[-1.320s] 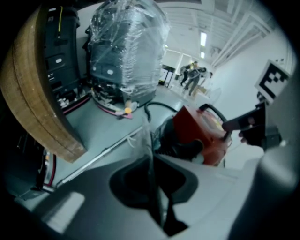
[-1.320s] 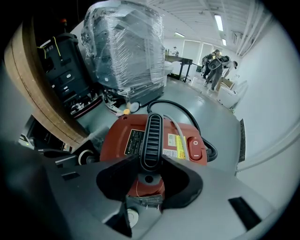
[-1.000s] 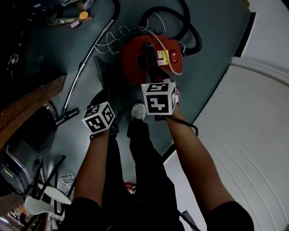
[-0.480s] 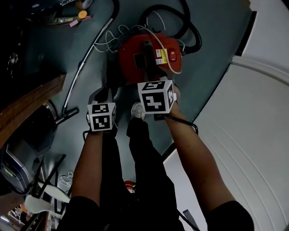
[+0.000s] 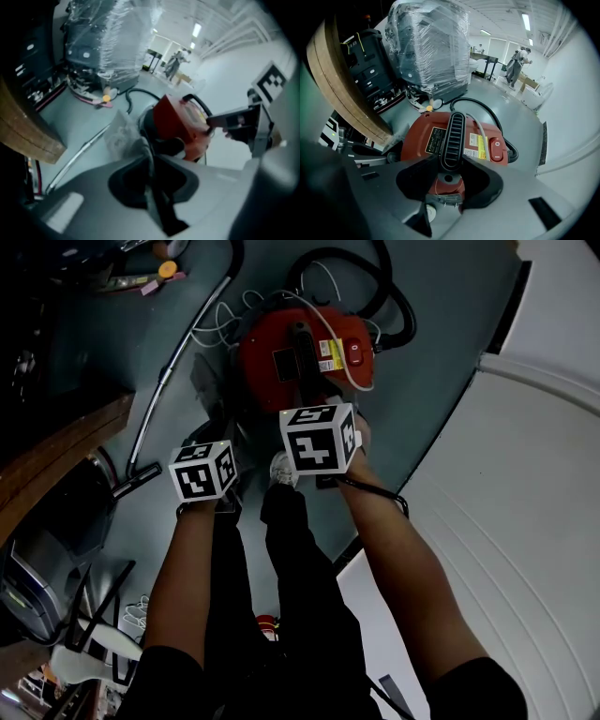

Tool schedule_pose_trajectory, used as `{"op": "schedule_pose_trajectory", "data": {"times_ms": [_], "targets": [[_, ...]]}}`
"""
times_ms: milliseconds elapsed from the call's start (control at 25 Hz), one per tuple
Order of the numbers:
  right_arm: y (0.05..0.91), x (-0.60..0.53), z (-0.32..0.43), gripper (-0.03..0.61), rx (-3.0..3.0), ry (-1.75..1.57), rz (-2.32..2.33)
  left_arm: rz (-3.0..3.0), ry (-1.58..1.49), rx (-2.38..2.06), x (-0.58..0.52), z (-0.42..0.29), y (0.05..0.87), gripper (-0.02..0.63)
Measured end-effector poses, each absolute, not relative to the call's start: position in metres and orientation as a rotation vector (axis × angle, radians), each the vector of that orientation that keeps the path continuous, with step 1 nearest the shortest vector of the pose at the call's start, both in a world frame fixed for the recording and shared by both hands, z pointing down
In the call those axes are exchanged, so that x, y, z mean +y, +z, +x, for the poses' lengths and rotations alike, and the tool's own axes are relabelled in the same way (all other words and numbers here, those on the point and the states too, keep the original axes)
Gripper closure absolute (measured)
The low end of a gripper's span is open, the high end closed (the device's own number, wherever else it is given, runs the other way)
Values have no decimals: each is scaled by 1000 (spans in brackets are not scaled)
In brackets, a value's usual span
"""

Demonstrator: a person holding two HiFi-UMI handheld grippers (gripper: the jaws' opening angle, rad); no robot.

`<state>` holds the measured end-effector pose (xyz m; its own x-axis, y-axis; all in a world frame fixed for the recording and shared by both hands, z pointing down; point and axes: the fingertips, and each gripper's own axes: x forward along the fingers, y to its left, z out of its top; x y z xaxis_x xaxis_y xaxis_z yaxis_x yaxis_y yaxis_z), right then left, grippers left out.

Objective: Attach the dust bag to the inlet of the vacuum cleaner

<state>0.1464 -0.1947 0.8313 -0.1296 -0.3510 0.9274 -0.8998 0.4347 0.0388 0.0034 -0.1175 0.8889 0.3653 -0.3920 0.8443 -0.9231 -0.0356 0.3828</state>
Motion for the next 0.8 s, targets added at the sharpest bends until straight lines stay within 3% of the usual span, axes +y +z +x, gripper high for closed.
{"op": "schedule_pose_trajectory", "data": {"times_ms": [560, 720, 760, 800], "targets": [[830, -194, 147, 436, -1711, 735, 1188, 1478, 443, -1240, -117, 6, 890, 547], [807, -189, 148, 434, -1755, 802, 1362, 1526, 511, -1278, -111, 1, 876, 529], [795, -187, 149, 440, -1766, 807, 1423, 1550, 547, -1298, -110, -3, 869, 526], [782, -183, 149, 501, -1779, 816, 1477, 1570, 583, -1316, -107, -8, 861, 530]]}}
